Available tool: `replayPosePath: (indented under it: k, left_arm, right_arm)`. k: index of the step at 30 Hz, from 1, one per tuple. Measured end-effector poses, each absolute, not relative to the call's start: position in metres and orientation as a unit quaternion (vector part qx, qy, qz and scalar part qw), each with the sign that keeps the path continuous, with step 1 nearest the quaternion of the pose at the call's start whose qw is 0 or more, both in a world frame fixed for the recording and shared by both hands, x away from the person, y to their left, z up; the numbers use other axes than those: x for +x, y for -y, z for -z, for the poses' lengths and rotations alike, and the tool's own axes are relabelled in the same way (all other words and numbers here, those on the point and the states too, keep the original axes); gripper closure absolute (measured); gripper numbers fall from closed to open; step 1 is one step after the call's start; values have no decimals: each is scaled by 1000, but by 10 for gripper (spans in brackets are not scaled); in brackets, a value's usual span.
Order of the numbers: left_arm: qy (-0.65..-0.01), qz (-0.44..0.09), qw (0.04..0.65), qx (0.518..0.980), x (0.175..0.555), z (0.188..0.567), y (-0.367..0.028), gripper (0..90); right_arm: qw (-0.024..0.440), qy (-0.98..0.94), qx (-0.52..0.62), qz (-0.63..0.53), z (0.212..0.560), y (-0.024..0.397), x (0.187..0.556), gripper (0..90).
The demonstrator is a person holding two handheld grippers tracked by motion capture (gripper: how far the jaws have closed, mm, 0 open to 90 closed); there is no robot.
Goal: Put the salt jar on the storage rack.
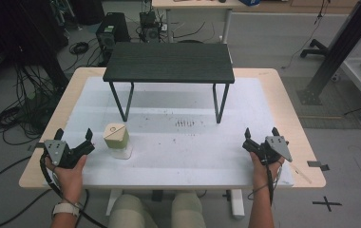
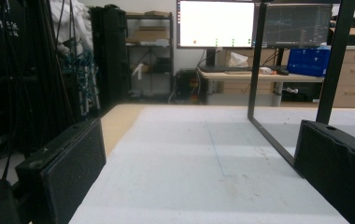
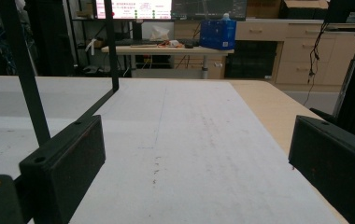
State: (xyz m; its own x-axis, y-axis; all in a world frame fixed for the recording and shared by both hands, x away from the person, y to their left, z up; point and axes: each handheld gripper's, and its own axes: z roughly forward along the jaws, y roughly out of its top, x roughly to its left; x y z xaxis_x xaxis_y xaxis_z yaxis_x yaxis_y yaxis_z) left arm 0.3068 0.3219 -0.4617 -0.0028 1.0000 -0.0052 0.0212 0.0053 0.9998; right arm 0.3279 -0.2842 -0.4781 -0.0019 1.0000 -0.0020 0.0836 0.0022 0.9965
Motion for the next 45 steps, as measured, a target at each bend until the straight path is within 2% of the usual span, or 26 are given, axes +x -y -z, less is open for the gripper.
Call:
replayPosePath:
  k: [32, 45]
  left_arm:
    - [-511, -493, 502, 494, 303, 460, -322, 23]
    - [-465, -485, 559, 486, 273, 424, -293, 4]
  right_arm:
    - [486, -521, 511, -480, 479, 283, 327, 40]
    - [486, -522, 510, -481, 479, 283, 326, 40]
